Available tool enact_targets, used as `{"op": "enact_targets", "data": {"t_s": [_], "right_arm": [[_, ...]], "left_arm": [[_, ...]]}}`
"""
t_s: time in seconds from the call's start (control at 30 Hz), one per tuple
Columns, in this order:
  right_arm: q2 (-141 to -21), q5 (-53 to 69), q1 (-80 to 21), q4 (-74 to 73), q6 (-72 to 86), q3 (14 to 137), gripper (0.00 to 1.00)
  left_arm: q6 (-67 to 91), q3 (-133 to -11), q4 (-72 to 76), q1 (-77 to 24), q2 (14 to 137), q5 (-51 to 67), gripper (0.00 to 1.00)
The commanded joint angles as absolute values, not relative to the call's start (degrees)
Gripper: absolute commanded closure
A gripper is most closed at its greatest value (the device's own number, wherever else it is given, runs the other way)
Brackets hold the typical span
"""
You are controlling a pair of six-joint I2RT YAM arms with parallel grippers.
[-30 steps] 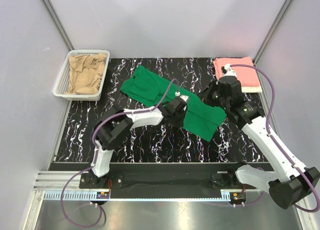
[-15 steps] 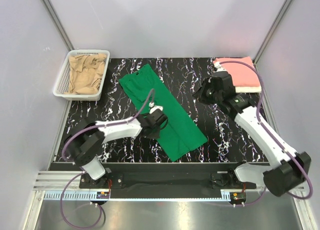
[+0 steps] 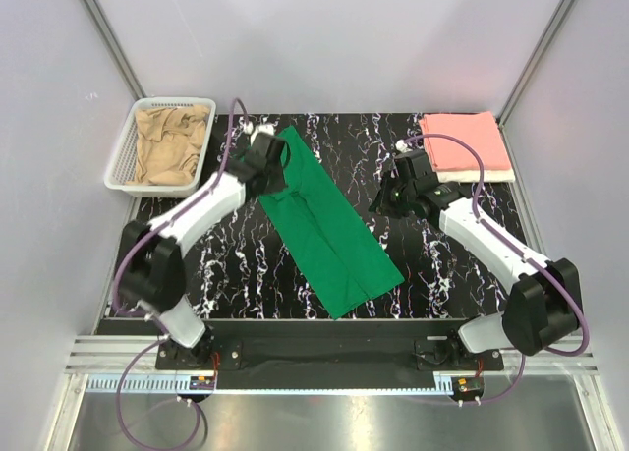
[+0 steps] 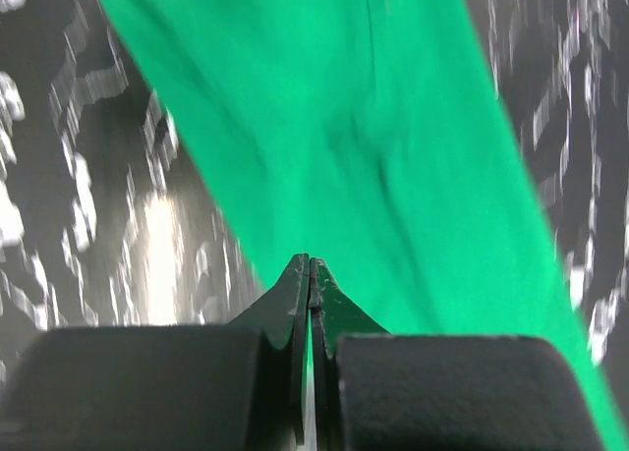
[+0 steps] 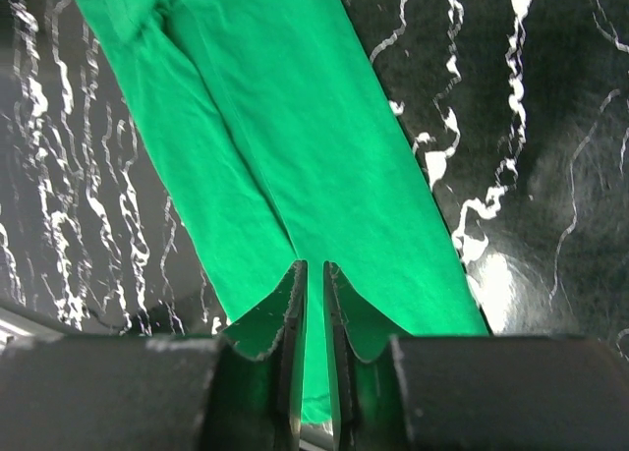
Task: Fold and stack the t-shirts
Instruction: Fold the tshirt
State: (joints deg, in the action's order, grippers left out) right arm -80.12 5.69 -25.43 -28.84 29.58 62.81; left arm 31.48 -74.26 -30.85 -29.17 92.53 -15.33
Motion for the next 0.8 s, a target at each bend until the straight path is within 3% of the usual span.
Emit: {"op": "enact_targets", "data": {"t_s": [0.0, 0.27, 0.77], "right_arm": [[-79.7, 7.0, -25.1, -24.1, 29.8, 63.6, 0.81], [-82.8, 9.3, -25.1, -20.5, 31.8, 67.0, 0.81], [-86.6, 5.5, -24.4, -12.6, 34.6, 68.6, 0.83]], "left_arm": [[27.8, -82.5, -30.6, -24.7, 104.2, -15.0, 1.0], [26.7, -98.8, -31.6, -18.9, 122.1, -14.4, 1.0], [27.9, -128.4, -30.8, -18.0, 147.7, 4.7, 1.0]]}}
